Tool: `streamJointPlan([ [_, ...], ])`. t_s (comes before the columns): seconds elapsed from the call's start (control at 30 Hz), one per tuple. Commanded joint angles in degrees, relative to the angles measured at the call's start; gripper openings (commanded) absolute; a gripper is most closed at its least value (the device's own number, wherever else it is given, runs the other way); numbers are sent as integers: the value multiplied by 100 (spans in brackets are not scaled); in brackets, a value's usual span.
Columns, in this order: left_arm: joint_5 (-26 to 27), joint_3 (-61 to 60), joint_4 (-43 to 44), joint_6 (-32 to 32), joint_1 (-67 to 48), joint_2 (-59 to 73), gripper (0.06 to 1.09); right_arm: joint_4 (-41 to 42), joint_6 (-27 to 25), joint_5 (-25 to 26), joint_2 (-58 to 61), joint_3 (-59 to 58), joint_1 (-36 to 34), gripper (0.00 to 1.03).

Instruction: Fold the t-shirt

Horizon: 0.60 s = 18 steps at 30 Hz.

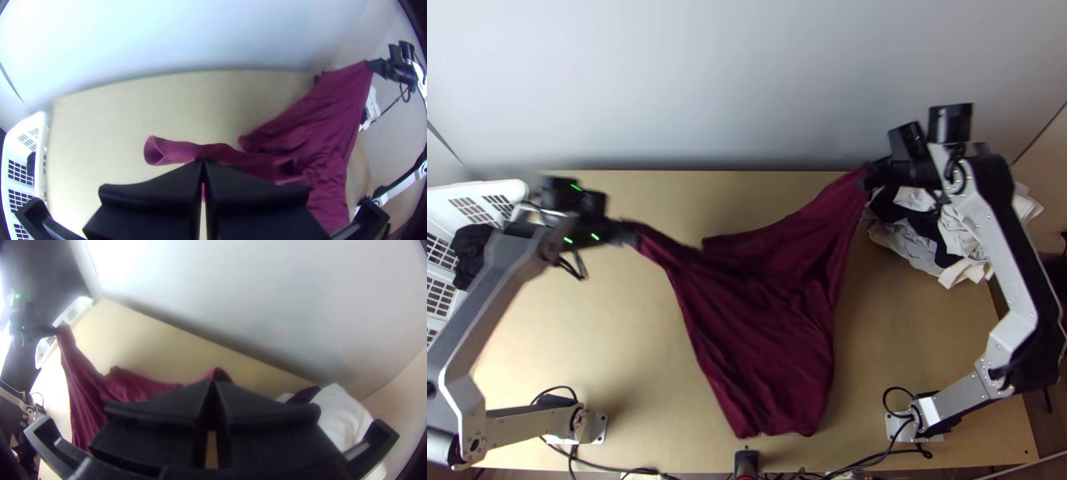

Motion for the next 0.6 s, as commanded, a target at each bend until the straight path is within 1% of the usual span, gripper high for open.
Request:
streamJointPlan([
  [0.0,1,1651,-361,-109,857,-215,9,-187,13,191,-331,907,32,3],
  [0.17,1,2820,-423,-311,1243,-189,9,-398,-31,402,-392,1812,76,3],
  [0.23,-8,3286,-423,-425,1428,-145,9,-521,-137,534,-401,2181,217,3],
  [0.33,-8,3831,-352,-601,1753,-110,9,-592,-348,851,-480,2507,595,3],
  [0.43,-8,4121,-185,-768,2070,-127,9,-583,-585,1167,-630,2524,1069,3],
  [0.57,-17,4613,70,-1146,2571,-162,9,-354,-743,1545,-770,2515,1623,3],
])
